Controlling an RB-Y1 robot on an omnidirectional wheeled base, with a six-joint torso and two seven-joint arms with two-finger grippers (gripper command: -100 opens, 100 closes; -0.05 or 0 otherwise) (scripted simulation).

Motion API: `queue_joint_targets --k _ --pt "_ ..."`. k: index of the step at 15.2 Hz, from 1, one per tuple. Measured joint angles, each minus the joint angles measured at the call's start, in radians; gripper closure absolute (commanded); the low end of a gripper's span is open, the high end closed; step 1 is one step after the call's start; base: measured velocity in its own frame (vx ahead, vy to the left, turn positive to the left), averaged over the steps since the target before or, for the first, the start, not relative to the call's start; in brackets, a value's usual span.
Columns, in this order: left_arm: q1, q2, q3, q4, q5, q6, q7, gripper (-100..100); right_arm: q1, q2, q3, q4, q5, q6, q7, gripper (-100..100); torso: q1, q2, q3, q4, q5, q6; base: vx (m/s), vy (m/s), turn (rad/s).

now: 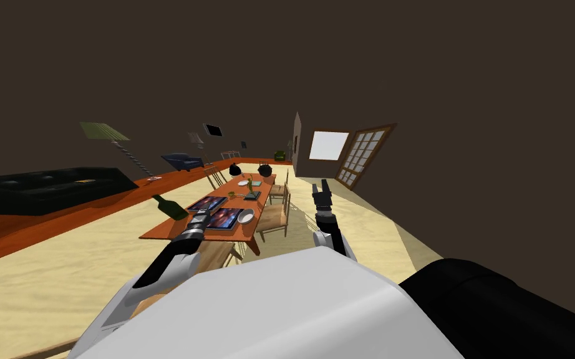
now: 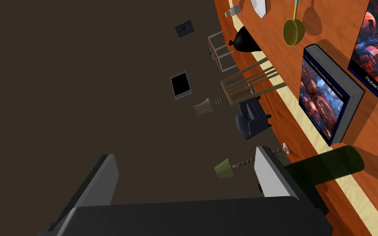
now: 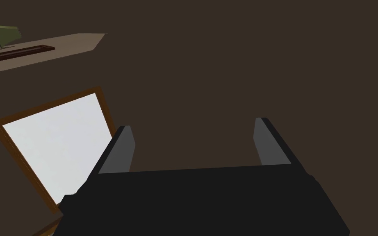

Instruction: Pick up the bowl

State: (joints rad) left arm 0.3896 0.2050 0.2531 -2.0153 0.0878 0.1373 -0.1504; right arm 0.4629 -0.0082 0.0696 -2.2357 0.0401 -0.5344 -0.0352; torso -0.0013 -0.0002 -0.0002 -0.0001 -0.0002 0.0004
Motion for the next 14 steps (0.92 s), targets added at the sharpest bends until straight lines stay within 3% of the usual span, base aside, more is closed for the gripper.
queue_joint_targets --k 14 --pt "-0.047 0.002 0.076 0.086 0.038 0.26 -0.042 -100 0.0 0.0 0.0 0.0 0.0 0.0 0.0 0 0.001 0.0 0.0 0.0 0.0 0.0 0.011 -0.012 -0.097"
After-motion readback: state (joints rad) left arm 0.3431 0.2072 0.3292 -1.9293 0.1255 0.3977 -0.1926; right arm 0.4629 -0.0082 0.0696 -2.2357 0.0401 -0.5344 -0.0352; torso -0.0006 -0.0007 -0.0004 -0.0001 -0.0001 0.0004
